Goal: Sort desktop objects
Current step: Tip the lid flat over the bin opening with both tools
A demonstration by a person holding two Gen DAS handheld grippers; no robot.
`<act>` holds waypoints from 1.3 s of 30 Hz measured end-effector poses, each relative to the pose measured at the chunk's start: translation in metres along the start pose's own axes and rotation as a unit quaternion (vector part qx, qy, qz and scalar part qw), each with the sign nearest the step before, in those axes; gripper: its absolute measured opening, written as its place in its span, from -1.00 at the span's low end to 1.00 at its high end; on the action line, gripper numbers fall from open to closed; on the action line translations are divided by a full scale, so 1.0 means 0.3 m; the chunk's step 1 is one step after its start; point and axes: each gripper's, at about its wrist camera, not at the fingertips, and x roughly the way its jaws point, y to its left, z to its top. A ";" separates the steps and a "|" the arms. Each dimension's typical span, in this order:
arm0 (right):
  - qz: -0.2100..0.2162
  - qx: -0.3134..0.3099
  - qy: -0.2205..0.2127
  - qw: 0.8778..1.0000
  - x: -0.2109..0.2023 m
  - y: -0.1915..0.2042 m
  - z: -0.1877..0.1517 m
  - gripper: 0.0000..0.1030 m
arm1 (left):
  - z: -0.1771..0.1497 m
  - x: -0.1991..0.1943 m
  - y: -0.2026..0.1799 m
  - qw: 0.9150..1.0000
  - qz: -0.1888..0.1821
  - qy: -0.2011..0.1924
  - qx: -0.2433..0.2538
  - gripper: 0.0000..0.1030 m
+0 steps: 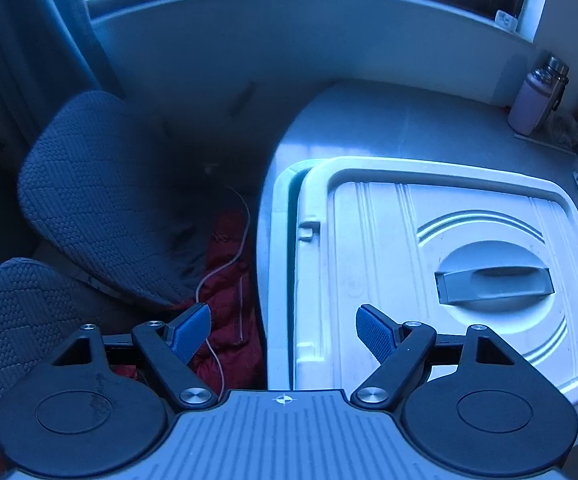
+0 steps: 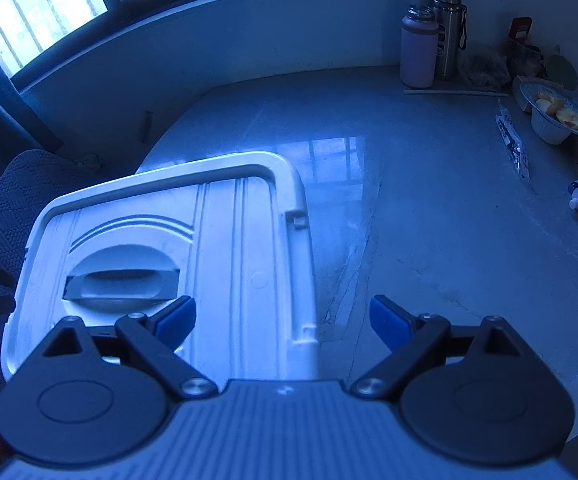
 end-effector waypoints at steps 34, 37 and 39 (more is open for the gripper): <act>0.072 -0.040 0.097 0.992 0.141 -0.041 0.086 -0.01 | 0.020 0.041 -0.073 0.999 -0.039 0.021 0.002 0.00; 0.076 -0.039 0.098 0.991 0.138 -0.052 0.087 0.00 | 0.022 0.040 -0.075 0.999 -0.031 0.025 0.007 0.10; 0.077 -0.041 0.098 0.991 0.141 -0.055 0.087 0.00 | 0.030 0.033 -0.064 0.999 -0.010 0.032 0.006 0.10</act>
